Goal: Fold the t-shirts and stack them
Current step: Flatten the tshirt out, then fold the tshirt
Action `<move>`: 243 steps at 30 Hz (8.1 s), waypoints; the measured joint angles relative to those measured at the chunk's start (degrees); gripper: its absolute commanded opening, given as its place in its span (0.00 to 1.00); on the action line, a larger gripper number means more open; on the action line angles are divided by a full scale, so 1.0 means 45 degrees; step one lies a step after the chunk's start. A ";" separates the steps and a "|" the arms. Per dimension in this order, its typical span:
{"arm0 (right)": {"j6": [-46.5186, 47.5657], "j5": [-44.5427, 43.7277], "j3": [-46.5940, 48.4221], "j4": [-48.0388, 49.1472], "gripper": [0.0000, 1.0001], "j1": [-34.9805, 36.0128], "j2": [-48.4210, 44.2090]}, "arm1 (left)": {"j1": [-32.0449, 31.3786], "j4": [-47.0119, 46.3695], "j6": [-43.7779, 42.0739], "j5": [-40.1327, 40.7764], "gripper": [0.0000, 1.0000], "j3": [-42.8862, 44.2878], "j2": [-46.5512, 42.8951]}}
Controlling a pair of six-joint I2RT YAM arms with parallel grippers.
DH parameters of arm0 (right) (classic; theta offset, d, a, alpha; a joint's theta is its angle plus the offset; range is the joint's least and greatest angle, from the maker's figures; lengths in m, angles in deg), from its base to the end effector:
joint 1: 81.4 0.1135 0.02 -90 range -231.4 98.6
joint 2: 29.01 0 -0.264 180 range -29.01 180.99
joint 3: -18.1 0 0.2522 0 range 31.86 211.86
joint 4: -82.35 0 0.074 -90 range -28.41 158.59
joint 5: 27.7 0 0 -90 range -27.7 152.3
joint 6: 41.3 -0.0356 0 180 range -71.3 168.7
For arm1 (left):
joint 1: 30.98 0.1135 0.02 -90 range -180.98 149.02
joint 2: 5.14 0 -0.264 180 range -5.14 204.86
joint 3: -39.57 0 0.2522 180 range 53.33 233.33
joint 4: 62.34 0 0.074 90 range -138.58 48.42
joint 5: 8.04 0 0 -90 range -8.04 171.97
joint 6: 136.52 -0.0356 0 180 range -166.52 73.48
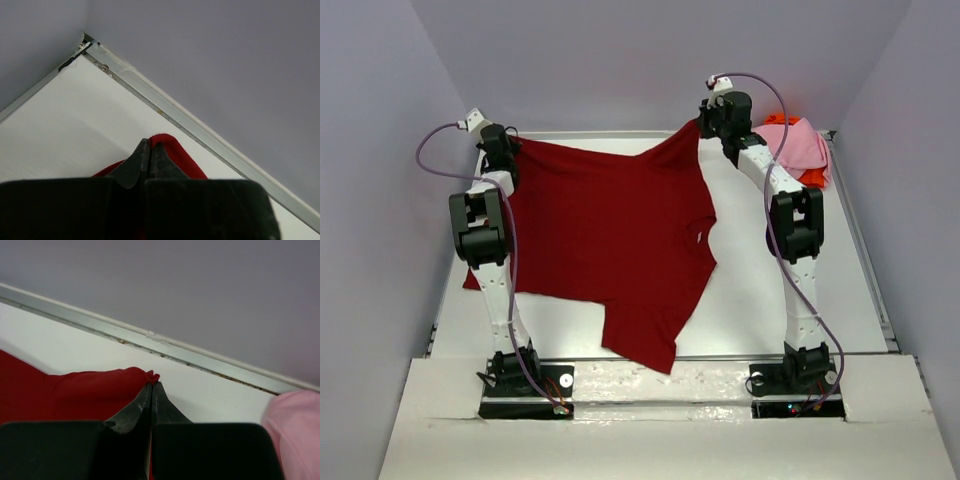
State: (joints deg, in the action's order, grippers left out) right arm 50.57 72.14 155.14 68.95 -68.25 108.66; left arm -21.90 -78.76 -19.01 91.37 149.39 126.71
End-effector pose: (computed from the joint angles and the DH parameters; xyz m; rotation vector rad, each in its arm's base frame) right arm 0.5568 0.1363 0.2621 -0.3587 1.7862 0.2952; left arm 0.5309 0.0907 0.2049 -0.6402 1.5408 -0.1064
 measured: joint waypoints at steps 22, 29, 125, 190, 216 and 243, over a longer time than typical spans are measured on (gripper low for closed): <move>0.0185 0.0170 0.0389 0.0364 0.00 0.0471 -0.0068 | 0.0568 -0.0306 -0.0010 -0.2244 0.00 0.1166 0.0748; 0.0257 0.0160 -0.1428 0.0583 0.00 0.0724 -0.1574 | 0.0772 -0.0379 -0.0078 -0.2832 0.00 0.1166 0.0748; -0.2793 0.0758 -1.4751 0.3007 0.00 0.1685 -1.0715 | 0.3453 -0.0967 -0.4216 -0.7475 0.00 -0.5459 -0.3934; -0.3628 0.1200 -1.6684 0.2875 0.00 0.1695 -1.1438 | 0.3682 -0.0389 -0.6800 -0.5557 0.00 -0.8378 -0.5892; -0.3706 0.1190 -1.6776 0.2773 0.00 0.1851 -1.1448 | 0.3677 -0.0758 -0.6926 -0.5149 0.08 -0.8971 -0.6081; -0.2769 -0.0427 -1.2211 -0.0447 0.82 0.1846 -1.1759 | 0.3186 0.1554 -0.6139 -0.5425 0.99 -0.5459 -0.8208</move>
State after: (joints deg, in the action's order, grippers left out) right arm 38.11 70.22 100.19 66.94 -59.95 55.74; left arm -7.56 -71.76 -46.64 66.96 124.82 89.77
